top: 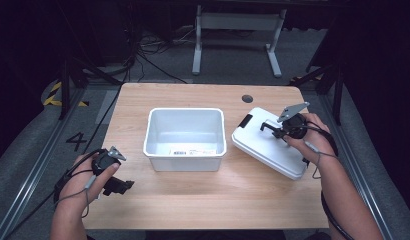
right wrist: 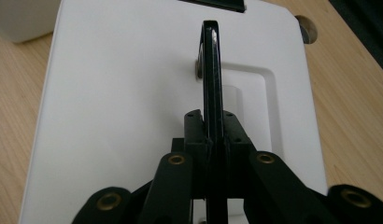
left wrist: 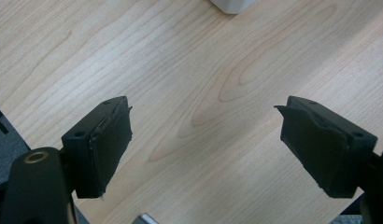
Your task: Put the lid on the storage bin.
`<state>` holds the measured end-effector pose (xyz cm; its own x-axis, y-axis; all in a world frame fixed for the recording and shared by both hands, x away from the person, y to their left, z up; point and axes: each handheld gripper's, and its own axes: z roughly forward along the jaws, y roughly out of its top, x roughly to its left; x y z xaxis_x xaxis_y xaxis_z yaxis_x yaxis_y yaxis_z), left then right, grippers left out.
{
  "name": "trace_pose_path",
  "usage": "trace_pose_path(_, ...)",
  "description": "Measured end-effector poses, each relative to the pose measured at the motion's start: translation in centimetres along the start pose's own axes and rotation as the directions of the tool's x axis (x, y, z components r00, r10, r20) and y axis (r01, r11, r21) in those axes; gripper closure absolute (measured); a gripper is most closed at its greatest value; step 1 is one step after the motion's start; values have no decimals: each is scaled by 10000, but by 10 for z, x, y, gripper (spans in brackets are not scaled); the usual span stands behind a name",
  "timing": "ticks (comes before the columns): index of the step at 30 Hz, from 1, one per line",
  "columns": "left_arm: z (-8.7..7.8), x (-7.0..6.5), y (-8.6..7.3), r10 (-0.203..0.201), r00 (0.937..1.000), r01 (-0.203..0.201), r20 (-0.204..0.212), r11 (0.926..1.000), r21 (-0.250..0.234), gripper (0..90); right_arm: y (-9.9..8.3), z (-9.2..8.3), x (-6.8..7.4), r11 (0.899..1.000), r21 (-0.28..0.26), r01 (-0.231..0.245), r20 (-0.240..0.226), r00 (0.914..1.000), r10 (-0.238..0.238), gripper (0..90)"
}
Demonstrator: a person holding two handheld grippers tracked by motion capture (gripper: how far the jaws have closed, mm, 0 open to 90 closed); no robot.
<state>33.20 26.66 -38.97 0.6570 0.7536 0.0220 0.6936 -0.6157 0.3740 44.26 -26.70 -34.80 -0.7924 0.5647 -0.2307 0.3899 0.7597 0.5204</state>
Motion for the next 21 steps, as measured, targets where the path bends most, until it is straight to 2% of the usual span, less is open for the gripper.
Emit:
trace_pose_path(2,0,1,1,11,10000,-11,18,10000,-44,168,4,-8,-2,9999,-156,-15,-56,10000,14,844)
trace_pose_path(3,0,0,1,-113,9999,113,87,9999,-27,168,6,-12,-3,9998,-184,77,-26,10000,-78,844)
trace_pose_path(11,-1,2,3,97,9999,-97,75,9999,-67,167,17,-36,-8,9986,-410,347,20,9994,-347,844)
trace_pose_path(19,1,1,9,301,9995,-300,94,9995,-88,167,32,-53,-8,9944,-797,689,-60,9976,-695,844)
trace_pose_path(21,1,2,9,238,9997,-236,94,9996,-127,167,34,-54,-8,9940,-826,718,-71,9973,-726,844)
